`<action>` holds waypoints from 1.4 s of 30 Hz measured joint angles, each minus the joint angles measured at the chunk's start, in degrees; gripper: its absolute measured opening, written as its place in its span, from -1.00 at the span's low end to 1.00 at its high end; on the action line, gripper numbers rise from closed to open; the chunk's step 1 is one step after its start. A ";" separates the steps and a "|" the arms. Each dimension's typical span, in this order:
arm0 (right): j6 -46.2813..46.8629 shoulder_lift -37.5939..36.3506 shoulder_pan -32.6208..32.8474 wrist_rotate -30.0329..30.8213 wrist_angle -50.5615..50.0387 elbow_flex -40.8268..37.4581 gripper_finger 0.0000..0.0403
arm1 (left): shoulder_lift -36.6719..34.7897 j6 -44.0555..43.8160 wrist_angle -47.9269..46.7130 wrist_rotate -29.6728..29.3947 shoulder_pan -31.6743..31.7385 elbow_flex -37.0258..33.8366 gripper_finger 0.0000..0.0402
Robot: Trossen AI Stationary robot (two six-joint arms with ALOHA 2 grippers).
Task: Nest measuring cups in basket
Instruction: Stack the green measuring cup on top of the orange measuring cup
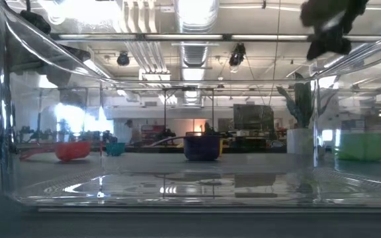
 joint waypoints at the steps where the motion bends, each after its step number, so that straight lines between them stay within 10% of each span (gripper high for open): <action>1: 1.42 0.10 1.59 0.39 0.31 -1.19 -0.95 | 0.00 0.01 0.01 -0.02 0.00 0.01 -1.00; 17: 13.25 3.60 34.16 15.18 1.47 -7.76 -0.92 | 0.00 0.00 0.01 -0.02 0.00 0.01 -1.00; 30: 19.53 16.73 38.20 12.80 0.99 -11.65 -0.26 | 0.00 0.00 0.00 -0.01 0.00 0.01 -1.00; 42: 21.53 22.20 38.19 12.81 1.37 -15.54 -0.17 | 0.00 0.00 -0.01 0.00 0.00 0.00 -1.00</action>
